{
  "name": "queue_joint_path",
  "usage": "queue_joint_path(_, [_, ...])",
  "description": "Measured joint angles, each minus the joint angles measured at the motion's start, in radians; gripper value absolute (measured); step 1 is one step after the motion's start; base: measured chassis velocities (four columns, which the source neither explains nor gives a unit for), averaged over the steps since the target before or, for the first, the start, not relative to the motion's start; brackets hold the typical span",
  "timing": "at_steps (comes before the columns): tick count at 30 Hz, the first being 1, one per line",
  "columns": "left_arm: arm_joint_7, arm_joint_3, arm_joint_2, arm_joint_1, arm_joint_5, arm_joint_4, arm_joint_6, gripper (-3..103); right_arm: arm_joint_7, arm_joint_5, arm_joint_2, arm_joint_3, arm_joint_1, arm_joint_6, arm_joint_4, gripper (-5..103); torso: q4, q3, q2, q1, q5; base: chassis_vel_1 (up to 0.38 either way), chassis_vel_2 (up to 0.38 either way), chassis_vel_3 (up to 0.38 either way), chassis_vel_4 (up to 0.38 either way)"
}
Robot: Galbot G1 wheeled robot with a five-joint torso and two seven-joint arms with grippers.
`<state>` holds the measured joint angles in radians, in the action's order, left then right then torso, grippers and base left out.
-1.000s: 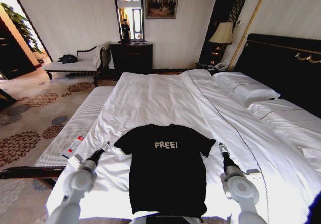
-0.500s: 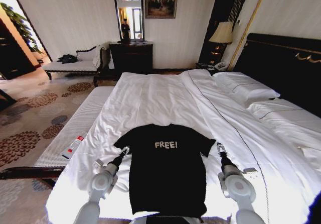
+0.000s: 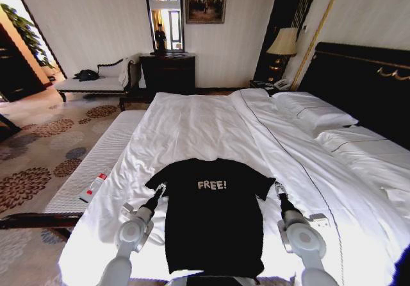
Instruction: Fold the clothes on the bed.
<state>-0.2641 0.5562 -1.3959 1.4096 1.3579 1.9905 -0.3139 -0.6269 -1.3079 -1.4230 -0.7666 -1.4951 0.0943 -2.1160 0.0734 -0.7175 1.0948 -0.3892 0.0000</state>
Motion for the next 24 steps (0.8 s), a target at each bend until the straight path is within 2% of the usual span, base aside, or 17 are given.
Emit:
queue_joint_path(3, [0.000, 0.009, 0.005, 0.014, 0.017, 0.047, 0.001, 100, -0.003, 0.000, -0.004, -0.001, -0.005, 0.001, -0.010, 100, 0.0001, 0.000, 0.000, 0.000, -0.0002, 0.000, 0.000, 0.000, 0.000])
queue_joint_path(8, [-0.013, 0.053, 0.021, 0.069, 0.074, 0.203, -0.002, 100, -0.007, 0.002, -0.013, -0.008, -0.023, 0.002, -0.031, 100, 0.0000, 0.000, 0.000, 0.000, 0.0003, 0.000, 0.000, 0.000, 0.000])
queue_joint_path(11, [-0.017, 0.064, 0.042, 0.084, 0.046, 0.218, -0.005, 100, -0.009, 0.004, -0.018, -0.009, -0.030, 0.003, -0.036, 100, -0.0001, 0.000, 0.000, 0.000, 0.0001, 0.000, 0.000, 0.000, 0.000])
queue_joint_path(15, [-0.031, 0.080, 0.053, 0.080, -0.054, 0.176, 0.006, 100, -0.009, 0.016, -0.028, -0.002, -0.032, 0.004, -0.043, 100, 0.0000, 0.000, 0.000, 0.000, -0.0003, 0.000, 0.000, 0.000, 0.000])
queue_joint_path(16, [-0.031, 0.080, 0.053, 0.080, -0.054, 0.176, 0.006, 100, -0.009, 0.016, -0.028, -0.002, -0.032, 0.004, -0.043, 100, 0.0000, 0.000, 0.000, 0.000, -0.0003, 0.000, 0.000, 0.000, 0.000])
queue_joint_path(20, [-0.064, 0.116, 0.083, 0.074, -0.185, 0.179, -0.004, 100, 0.005, 0.021, -0.018, 0.002, -0.023, 0.007, -0.017, 100, 0.0003, 0.000, 0.000, 0.000, 0.0001, 0.000, 0.000, 0.000, 0.000])
queue_joint_path(21, [-0.064, 0.116, 0.083, 0.074, -0.185, 0.179, -0.004, 100, 0.005, 0.021, -0.018, 0.002, -0.023, 0.007, -0.017, 100, 0.0003, 0.000, 0.000, 0.000, 0.0001, 0.000, 0.000, 0.000, 0.000])
queue_joint_path(24, [-0.073, 0.170, 0.117, 0.082, -0.394, 0.161, -0.016, 100, 0.029, -0.001, -0.002, 0.001, 0.005, 0.018, 0.021, 100, 0.0001, 0.000, 0.000, 0.000, -0.0001, 0.000, 0.000, 0.000, 0.000])
